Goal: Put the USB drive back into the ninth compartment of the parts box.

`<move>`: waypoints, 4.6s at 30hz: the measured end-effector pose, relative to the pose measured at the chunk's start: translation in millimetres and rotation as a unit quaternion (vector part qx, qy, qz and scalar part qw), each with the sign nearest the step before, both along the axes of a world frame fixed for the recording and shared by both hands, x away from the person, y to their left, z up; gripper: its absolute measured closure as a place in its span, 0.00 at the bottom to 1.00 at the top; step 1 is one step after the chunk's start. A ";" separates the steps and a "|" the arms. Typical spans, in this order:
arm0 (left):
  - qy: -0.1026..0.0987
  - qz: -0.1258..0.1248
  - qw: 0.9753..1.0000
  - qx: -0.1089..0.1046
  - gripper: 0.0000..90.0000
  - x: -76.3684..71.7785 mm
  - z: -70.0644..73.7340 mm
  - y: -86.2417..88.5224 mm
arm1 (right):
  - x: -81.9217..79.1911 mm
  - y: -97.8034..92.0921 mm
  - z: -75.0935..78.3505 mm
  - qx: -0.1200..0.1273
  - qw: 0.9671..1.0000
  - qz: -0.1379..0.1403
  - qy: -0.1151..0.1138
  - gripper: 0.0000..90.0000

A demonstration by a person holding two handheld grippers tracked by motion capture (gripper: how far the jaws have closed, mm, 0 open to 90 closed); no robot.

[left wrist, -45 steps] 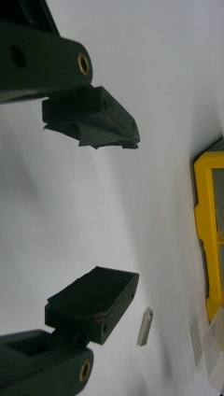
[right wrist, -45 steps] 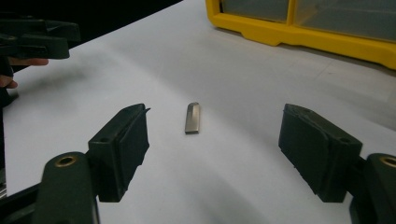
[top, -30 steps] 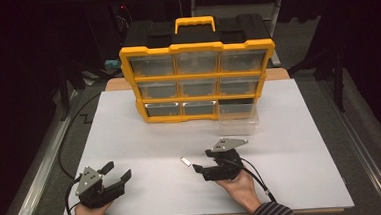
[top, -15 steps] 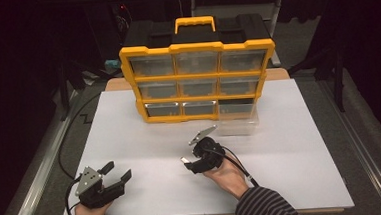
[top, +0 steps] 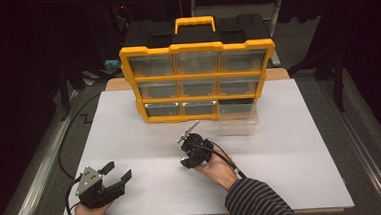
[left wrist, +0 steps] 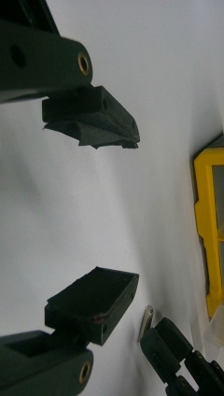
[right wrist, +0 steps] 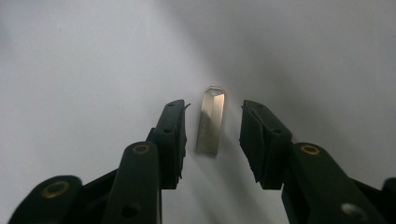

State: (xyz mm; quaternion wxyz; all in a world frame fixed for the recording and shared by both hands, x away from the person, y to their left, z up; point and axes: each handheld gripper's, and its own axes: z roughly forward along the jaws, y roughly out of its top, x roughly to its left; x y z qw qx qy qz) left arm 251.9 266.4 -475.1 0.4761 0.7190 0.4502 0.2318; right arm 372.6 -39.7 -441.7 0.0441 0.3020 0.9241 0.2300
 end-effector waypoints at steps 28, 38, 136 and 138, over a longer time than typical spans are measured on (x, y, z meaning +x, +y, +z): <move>-0.001 0.000 1.000 0.002 0.33 -0.2 0.0 -0.7 | 0.5 15.7 -0.3 -0.059 0.998 0.016 -0.018 0.88; 0.000 0.000 1.000 0.002 0.33 -0.1 0.0 -0.2 | -2.9 6.9 7.1 -0.053 0.998 0.017 -0.019 0.89; 0.004 0.005 1.000 0.007 0.32 0.9 -1.4 -1.9 | -20.8 -184.8 74.9 0.048 0.988 -0.135 -0.055 0.88; 0.003 0.005 1.000 0.007 0.32 0.7 -1.3 -1.9 | -19.4 -186.1 77.6 0.050 0.988 -0.135 -0.055 0.88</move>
